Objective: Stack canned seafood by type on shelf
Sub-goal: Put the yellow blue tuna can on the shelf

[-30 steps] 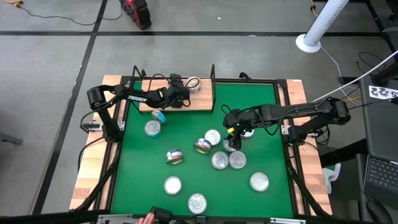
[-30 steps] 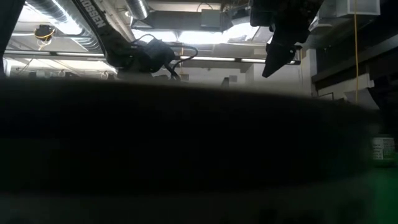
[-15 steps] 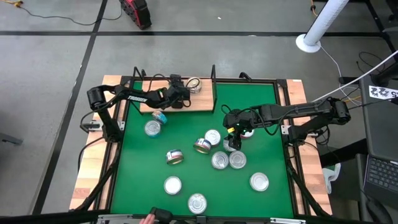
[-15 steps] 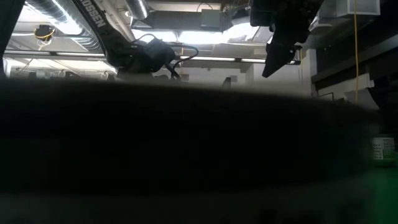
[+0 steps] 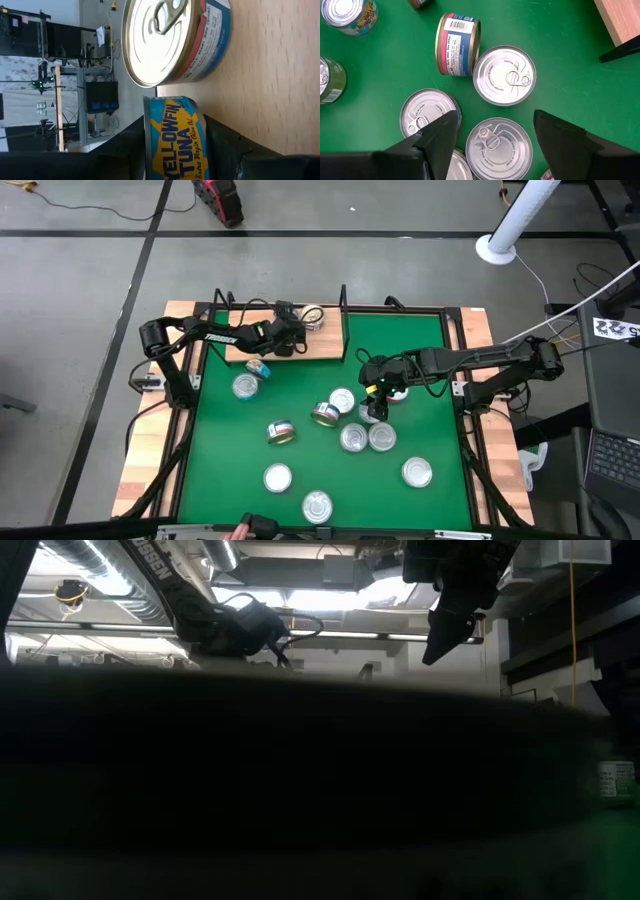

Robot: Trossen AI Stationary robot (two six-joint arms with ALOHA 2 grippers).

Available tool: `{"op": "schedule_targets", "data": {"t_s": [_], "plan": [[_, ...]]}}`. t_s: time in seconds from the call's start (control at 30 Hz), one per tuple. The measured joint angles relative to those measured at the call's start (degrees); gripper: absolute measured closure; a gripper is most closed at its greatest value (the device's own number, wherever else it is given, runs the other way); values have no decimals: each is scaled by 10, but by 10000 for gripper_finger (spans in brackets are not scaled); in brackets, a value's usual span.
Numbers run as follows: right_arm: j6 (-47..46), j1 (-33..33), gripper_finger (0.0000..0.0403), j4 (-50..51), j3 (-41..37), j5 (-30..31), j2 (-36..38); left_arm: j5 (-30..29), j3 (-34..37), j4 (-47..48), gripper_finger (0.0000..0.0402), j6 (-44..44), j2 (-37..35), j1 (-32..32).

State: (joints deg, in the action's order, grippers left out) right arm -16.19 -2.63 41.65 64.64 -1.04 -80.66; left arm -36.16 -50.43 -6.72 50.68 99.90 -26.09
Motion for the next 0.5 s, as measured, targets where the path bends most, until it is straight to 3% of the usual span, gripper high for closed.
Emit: {"op": "schedule_targets", "data": {"t_s": [0.23, 0.5], "plan": [[0, 0, 141, 0, 0, 0, 0, -5, 0, 5, 245, -30, 0, 0], [0, 0, 141, 0, 0, 0, 0, -4, 0, 1, 245, -5, 0, 3]]}}
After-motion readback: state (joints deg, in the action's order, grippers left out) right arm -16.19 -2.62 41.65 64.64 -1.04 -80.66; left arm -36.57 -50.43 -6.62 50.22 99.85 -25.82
